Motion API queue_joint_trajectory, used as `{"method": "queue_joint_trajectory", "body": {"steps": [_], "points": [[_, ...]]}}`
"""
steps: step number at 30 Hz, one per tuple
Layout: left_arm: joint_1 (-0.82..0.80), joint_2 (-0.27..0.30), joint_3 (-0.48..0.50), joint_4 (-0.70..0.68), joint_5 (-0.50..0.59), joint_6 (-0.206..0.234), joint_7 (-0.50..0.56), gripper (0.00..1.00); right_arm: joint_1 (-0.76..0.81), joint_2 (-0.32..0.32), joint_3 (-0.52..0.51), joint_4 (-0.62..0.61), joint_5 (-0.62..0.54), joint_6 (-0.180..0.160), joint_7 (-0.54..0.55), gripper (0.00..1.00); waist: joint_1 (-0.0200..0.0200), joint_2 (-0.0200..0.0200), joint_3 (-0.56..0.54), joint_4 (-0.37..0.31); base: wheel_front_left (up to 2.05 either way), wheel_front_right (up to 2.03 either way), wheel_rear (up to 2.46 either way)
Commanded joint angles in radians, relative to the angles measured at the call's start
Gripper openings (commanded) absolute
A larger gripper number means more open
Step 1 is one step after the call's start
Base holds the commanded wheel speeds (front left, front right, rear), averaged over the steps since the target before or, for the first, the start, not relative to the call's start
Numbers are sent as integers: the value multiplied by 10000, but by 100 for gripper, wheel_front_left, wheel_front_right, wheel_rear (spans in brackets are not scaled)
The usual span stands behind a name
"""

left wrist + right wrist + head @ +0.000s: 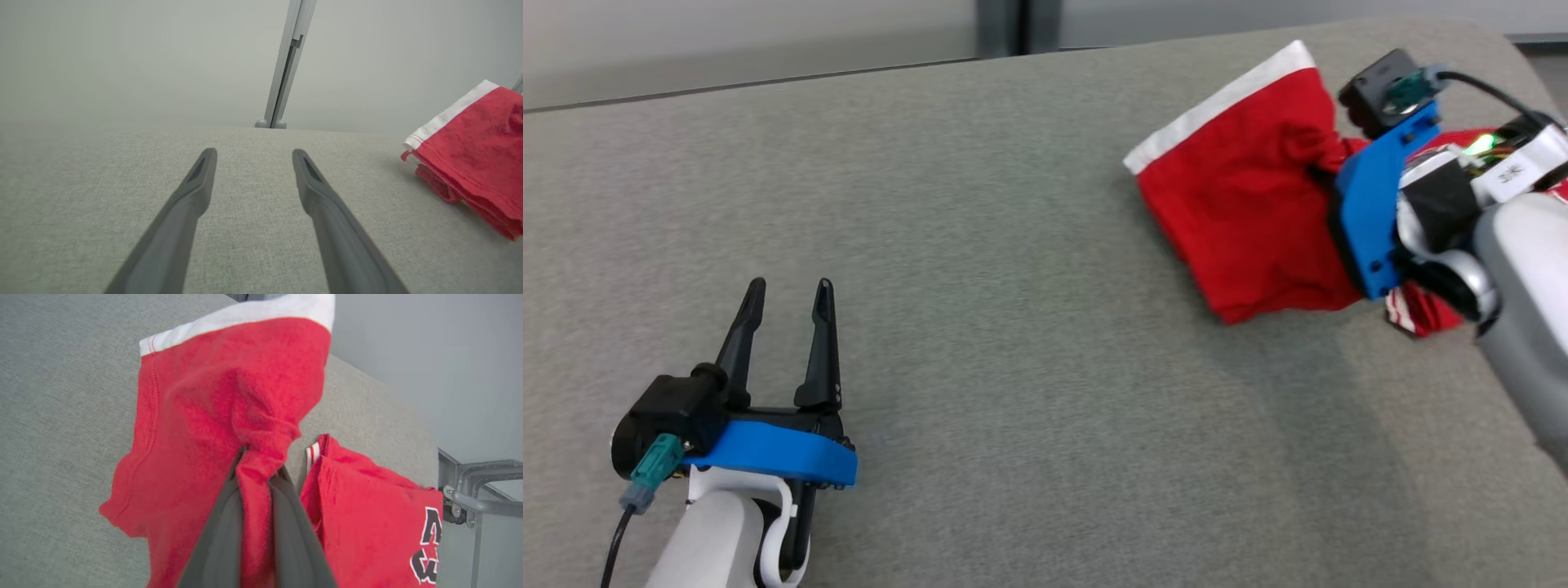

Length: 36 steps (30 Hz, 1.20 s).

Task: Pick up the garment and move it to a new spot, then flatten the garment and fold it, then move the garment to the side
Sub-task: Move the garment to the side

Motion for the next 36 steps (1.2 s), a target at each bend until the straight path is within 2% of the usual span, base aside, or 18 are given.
{"method": "queue_joint_trajectory", "body": {"steps": [1, 7, 14, 19, 24, 25, 26, 27, 31, 36], "points": [[-204, 66, 4, -60, 59, -42, -30, 100, -247, -349, 74, -129, 149, 3, 54, 0, -1, 0, -26, -295, 0, 0, 0], [-385, 264, -102, -260, 163, -30, 94, 100, -333, -1390, -235, -157, 611, 3, -10, 0, -1, 0, 395, -797, 0, 0, 0], [-690, 650, -158, -673, 282, -72, 440, 100, -24, -2117, -1119, 693, 400, 3, -710, 0, -1, 0, 1104, -871, 0, 0, 0], [-973, 961, -234, -1194, 455, -122, 774, 100, -82, -2397, -1499, 1451, -140, 3, -1528, 0, -1, 0, 1826, -730, 0, 0, 0], [-1267, 1179, -424, -1547, 629, -204, 1027, 100, -84, -2282, -2088, 2296, -661, 3, -2701, 0, -1, 0, 2422, -535, 0, 0, 0], [-1312, 1199, -449, -1572, 629, -215, 1045, 100, -104, -2237, -2210, 2465, -812, 1, -2930, 5, -1, 0, 2475, -507, 0, 0, 0], [-1346, 1207, -471, -1579, 642, -227, 1051, 100, -120, -2173, -2314, 2657, -946, 3, -3125, 65, -1, 0, 2503, -482, 0, 0, 0], [-1362, 1218, -483, -1576, 650, -212, 1055, 100, -133, -2083, -2412, 2840, -1057, 3, -3280, 100, -1, 0, 2507, -467, 0, 0, 0], [-1397, 1152, -511, -1431, 593, -206, 961, 100, -264, -1803, -2702, 3449, -1573, 3, -3913, 100, -1, 0, 2283, -441, 0, 0, 0], [-1055, 897, -430, -1050, 365, -109, 581, 100, 61, -1141, -3208, 3800, -1947, 3, -4996, 100, -1, 0, 1487, -439, 0, 0, 0]]}}
